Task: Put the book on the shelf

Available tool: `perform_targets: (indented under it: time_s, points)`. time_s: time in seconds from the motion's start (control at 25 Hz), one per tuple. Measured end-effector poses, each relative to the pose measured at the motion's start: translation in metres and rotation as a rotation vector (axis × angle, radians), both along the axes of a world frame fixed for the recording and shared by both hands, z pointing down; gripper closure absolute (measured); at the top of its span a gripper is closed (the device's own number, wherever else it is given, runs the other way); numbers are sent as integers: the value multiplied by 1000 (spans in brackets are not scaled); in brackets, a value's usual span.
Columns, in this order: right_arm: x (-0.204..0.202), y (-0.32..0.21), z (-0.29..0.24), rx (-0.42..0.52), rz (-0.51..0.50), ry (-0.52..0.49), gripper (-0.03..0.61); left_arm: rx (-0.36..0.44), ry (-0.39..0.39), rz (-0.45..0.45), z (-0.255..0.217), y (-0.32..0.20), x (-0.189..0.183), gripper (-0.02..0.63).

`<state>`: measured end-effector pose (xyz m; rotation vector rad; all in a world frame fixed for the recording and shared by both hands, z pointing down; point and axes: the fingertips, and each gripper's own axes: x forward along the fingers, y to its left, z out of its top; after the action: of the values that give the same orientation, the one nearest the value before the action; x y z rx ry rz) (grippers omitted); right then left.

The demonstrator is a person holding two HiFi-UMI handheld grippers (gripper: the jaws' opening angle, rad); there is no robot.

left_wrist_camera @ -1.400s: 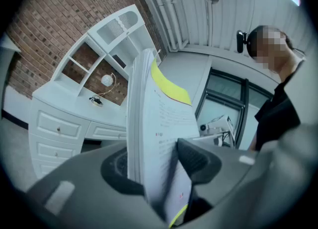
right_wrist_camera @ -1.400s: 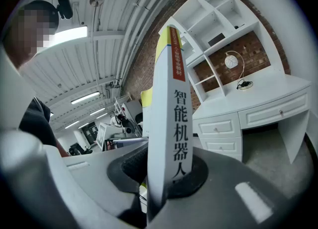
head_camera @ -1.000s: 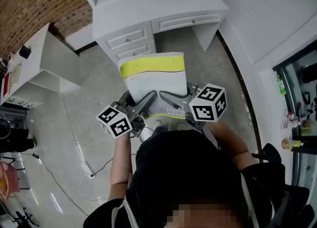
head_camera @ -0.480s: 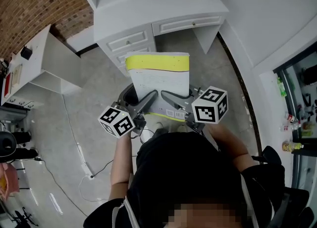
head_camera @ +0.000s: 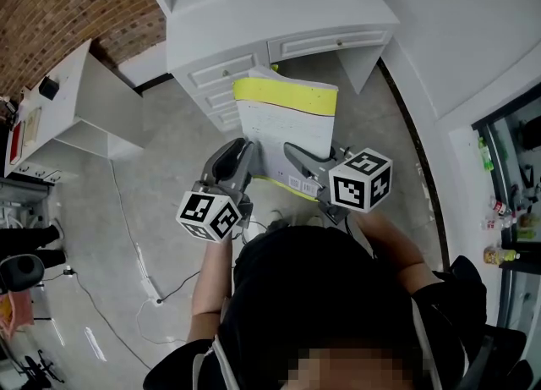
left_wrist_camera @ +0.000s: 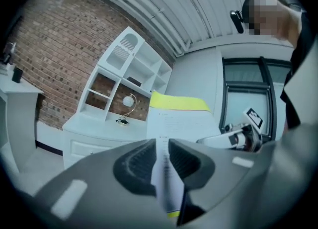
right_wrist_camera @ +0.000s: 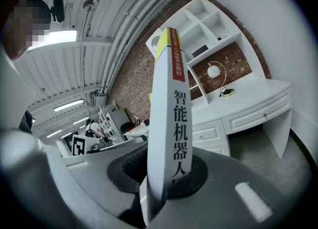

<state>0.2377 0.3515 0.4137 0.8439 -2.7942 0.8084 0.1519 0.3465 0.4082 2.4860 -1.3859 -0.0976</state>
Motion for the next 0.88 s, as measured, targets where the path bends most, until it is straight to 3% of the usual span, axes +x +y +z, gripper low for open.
perform_targets:
  time_s: [0.12,0.56,0.88]
  points:
    - [-10,-7,0,14,9,27,512,20,-42,-33,-2,-7,-10,598]
    - [-58,-34,5,-10,26,37,512,31,-53,-84,1,-29,-62,604]
    - [-93,-43,6,-14,32,42,512,11,-80,-64,12,-33,-92,604]
